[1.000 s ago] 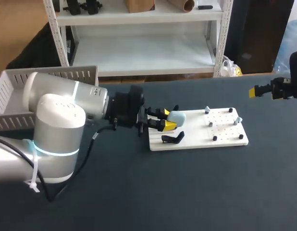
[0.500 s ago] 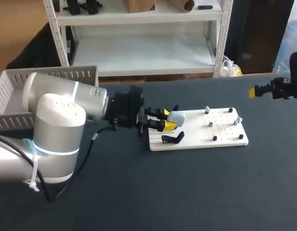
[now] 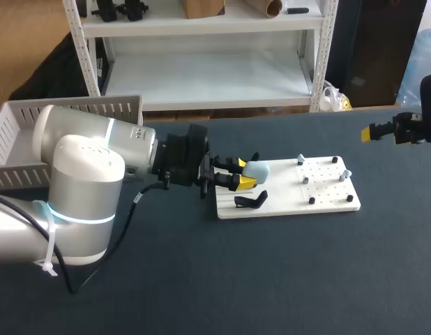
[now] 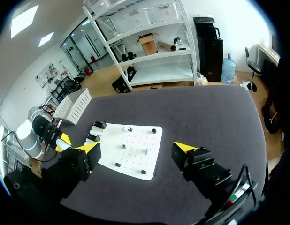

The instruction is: Pick up each earbud case from the left stands, insert the matching earbuds, close the lid, and place the case in the box.

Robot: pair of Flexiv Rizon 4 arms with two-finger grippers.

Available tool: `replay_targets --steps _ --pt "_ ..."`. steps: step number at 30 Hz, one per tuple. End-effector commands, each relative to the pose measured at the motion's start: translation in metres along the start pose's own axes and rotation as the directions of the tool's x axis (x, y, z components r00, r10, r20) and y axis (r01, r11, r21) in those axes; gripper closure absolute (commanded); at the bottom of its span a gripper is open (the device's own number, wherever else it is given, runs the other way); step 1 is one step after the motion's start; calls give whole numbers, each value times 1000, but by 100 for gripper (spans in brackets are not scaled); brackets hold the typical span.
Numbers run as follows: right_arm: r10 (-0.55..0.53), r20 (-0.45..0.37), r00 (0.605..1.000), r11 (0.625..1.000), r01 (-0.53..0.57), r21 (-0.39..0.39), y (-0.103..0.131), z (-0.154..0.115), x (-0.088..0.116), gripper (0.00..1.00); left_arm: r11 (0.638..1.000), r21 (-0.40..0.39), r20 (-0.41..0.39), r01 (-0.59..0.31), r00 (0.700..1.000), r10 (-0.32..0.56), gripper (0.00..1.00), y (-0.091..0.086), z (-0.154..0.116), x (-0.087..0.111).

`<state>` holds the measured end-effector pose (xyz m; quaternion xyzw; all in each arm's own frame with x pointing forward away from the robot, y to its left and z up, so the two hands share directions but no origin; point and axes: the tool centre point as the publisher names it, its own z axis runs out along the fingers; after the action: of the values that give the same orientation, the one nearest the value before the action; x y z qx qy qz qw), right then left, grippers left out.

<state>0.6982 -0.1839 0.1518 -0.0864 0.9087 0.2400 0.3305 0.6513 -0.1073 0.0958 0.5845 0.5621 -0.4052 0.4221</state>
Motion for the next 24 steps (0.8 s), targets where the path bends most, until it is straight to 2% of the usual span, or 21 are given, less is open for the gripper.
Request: replay_targets --steps 1,8,12,24 --pt "-1 0 1000 1000 1 -5 -1 0 0 0 1000 21 47 -9 999 8 100 2 8 3" --pt "-1 -1 1000 1000 1 -4 -1 -1 0 0 1000 13 109 -16 994 15 100 3 10 3" --pt "-46 4 999 999 46 -2 7 -8 2 0 1000 -1 136 -22 990 22 100 3 10 2" --pt "-226 -52 973 972 222 -73 71 -16 32 0 998 -35 187 -47 981 53 100 -2 9 2"
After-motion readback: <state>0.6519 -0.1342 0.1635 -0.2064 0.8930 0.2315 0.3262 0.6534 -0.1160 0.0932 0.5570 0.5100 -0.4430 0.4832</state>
